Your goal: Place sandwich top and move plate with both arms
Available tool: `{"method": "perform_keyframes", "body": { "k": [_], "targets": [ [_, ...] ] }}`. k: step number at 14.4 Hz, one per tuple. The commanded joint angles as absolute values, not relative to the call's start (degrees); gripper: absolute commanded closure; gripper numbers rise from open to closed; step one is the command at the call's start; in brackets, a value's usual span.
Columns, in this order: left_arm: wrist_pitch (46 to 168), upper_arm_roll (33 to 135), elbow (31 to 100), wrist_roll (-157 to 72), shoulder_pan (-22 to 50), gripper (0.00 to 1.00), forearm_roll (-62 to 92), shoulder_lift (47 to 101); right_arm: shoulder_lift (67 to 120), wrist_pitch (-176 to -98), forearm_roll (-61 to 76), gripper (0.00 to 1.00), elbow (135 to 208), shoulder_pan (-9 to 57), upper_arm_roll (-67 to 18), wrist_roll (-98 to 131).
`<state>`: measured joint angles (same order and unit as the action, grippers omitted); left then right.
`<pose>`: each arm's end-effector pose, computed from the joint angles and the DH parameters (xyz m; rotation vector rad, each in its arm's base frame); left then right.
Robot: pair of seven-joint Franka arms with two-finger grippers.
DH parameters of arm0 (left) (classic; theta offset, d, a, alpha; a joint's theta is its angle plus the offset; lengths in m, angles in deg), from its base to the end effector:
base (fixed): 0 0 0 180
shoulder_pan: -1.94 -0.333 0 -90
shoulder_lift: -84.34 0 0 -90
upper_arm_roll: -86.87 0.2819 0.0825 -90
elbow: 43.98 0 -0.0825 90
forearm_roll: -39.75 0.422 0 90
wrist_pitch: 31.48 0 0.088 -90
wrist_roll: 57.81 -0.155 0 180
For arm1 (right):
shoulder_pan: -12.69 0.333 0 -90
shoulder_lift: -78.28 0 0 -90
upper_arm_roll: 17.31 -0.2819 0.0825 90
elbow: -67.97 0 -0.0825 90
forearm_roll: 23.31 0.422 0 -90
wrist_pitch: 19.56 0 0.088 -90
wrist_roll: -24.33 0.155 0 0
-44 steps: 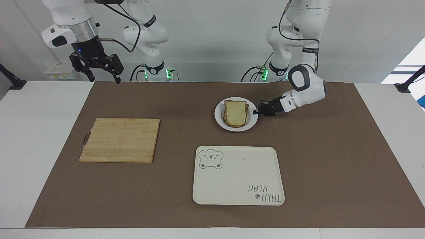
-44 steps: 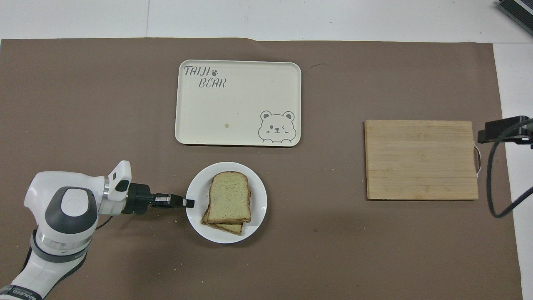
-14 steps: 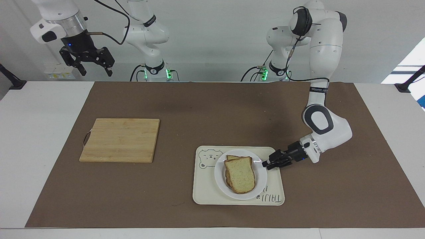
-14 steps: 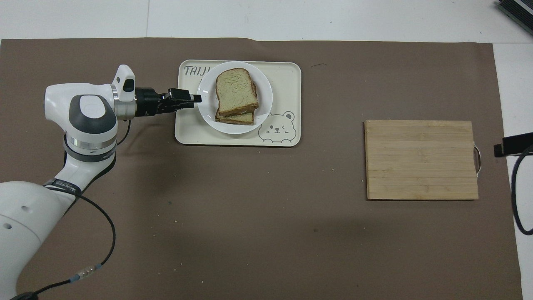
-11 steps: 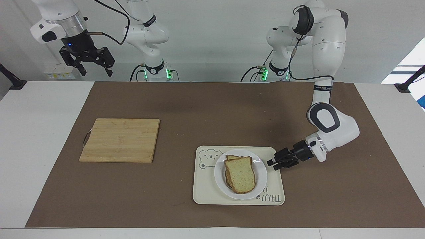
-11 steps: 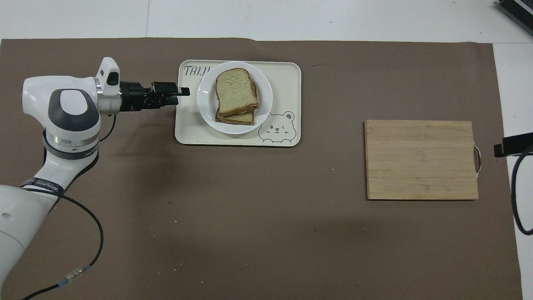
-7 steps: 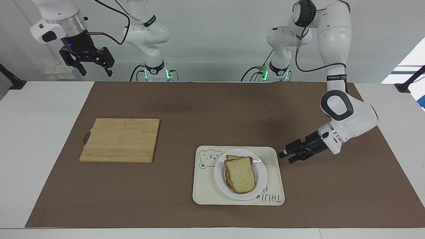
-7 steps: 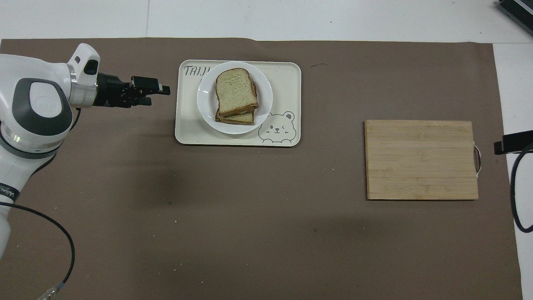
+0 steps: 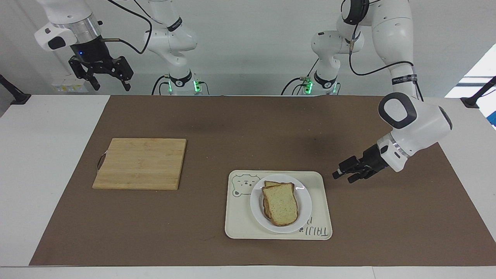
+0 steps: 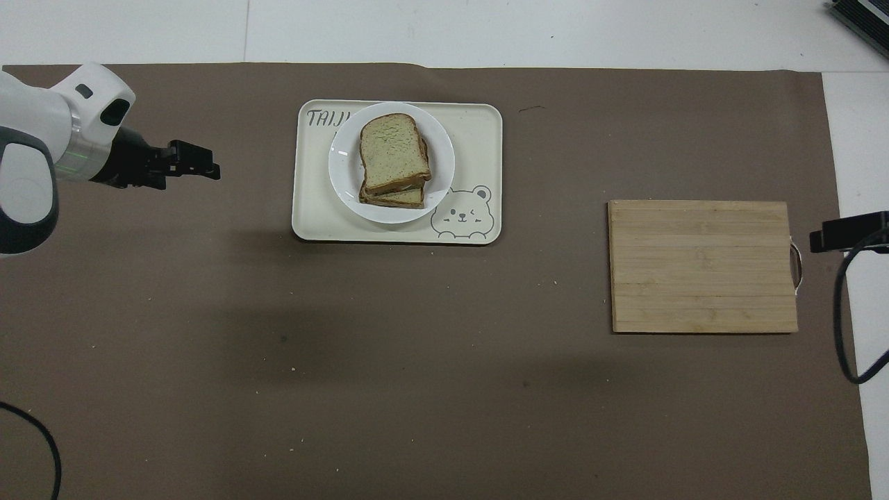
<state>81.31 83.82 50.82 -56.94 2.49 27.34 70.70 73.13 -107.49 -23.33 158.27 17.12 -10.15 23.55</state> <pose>0.6707 -0.0639 0.3873 2.9216 0.0452 0.0986 0.5652 -0.0296 0.5881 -3.1309 0.0530 -0.0754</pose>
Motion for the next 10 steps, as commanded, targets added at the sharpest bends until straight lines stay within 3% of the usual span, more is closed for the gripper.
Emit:
{"method": "perform_keyframes", "body": {
  "k": [1,6,8,10],
  "targets": [
    [76.3,84.2,51.6,-54.7,3.0,0.0,34.0,76.5,72.3,-108.0,-24.2,0.0,159.5,17.4,-10.4,22.7],
    [63.2,84.1,49.6,-55.2,2.7,0.0,41.5,84.5,73.5,-105.7,-24.4,0.0,157.2,17.2,-10.4,22.3],
    [55.7,84.0,44.6,-56.5,2.9,0.0,42.8,84.3,73.7,-106.0,-23.8,0.0,156.8,17.1,-10.3,22.3],
    [54.7,84.0,43.7,-57.7,3.0,0.0,42.6,84.2,73.6,-105.9,-23.8,0.0,157.0,17.2,-10.3,22.4]
  ]
}}
